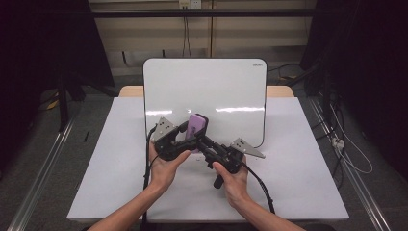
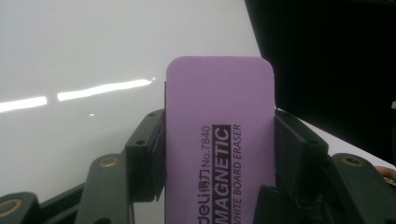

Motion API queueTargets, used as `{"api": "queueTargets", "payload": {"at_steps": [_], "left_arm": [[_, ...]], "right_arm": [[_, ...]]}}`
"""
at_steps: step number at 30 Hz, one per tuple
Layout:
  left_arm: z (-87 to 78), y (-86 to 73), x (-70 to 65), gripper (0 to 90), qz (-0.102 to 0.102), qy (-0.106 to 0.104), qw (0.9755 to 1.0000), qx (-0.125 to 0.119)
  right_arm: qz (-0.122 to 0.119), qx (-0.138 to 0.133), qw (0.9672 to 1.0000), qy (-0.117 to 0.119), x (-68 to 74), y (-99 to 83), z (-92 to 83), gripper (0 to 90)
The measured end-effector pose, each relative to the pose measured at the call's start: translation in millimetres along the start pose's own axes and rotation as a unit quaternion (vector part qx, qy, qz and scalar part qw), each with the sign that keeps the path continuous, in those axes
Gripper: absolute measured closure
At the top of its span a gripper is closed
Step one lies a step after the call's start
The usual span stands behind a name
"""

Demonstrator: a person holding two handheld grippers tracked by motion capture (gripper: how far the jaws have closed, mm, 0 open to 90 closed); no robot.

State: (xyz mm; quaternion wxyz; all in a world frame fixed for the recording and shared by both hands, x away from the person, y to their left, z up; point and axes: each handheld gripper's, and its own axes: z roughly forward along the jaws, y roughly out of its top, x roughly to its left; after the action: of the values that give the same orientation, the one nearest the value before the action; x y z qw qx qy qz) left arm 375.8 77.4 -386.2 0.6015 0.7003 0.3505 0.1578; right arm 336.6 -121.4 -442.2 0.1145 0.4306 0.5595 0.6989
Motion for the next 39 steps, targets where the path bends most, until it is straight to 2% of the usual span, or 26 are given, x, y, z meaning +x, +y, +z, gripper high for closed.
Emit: {"api": "queueTargets", "payload": {"at_steps": [4, 6, 10, 13, 14, 18, 20, 23, 28, 29, 31, 36, 39], "left_arm": [[-0.6, 0.3, 0.4, 38.4, 0.002, -0.005, 1.0000, 0.001], [-1.8, 0.6, 0.5, 28.9, -0.001, -0.005, 1.0000, 0.003], [-2.7, 2.1, 2.1, 19.3, -0.006, -0.005, 1.0000, 0.003], [-2.4, 4.7, 2.2, 13.6, 0.007, -0.002, 0.9999, 0.012], [-2.4, 5.6, 2.1, 12.4, 0.008, -0.001, 0.9998, 0.017], [-2.1, 8.8, 2.4, 7.8, 0.019, -0.008, 0.9994, 0.027], [-3.2, 9.9, 1.8, 5.2, 0.034, -0.012, 0.9986, 0.038], [-6.8, 10.5, 2.6, 4.0, 0.041, -0.013, 0.9983, 0.038], [-12.9, 10.4, 9.5, 4.1, 0.039, -0.008, 0.9984, 0.042], [-14.9, 9.7, 10.9, 4.1, 0.041, 0.000, 0.9982, 0.045], [-18.2, 7.5, 12.9, 4.6, 0.052, 0.014, 0.9970, 0.056], [-27.0, -1.9, 18.3, 5.6, 0.063, 0.025, 0.9953, 0.070], [-33.0, -8.6, 21.8, 5.7, 0.078, 0.036, 0.9929, 0.082]], "right_arm": [[-0.009, 0.004, 0.9999, -0.003, 0.7, 0.4, -0.9, 64.7], [-0.012, 0.004, 0.9999, -0.006, -0.3, 1.4, -1.4, 65.0], [-0.021, 0.007, 0.9997, -0.013, -3.4, 4.7, -3.9, 65.2], [-0.027, 0.009, 0.9995, -0.016, -5.2, 7.5, -6.8, 65.4], [-0.036, 0.012, 0.9991, -0.018, -6.1, 8.4, -8.0, 65.4], [-0.040, 0.013, 0.9988, -0.024, -10.3, 11.1, -13.4, 65.7], [-0.043, 0.018, 0.9985, -0.027, -12.8, 11.8, -16.5, 65.7], [-0.049, 0.021, 0.9980, -0.033, -16.0, 13.5, -20.7, 65.9], [-0.062, 0.021, 0.9970, -0.042, -20.4, 19.5, -29.7, 66.1], [-0.065, 0.021, 0.9967, -0.044, -21.2, 20.4, -31.1, 66.2], [-0.073, 0.025, 0.9958, -0.049, -22.9, 22.6, -35.1, 66.2], [-0.098, 0.038, 0.9925, -0.061, -26.3, 26.5, -44.2, 66.5], [-0.112, 0.044, 0.9898, -0.076, -29.5, 28.5, -50.1, 66.6]]}}
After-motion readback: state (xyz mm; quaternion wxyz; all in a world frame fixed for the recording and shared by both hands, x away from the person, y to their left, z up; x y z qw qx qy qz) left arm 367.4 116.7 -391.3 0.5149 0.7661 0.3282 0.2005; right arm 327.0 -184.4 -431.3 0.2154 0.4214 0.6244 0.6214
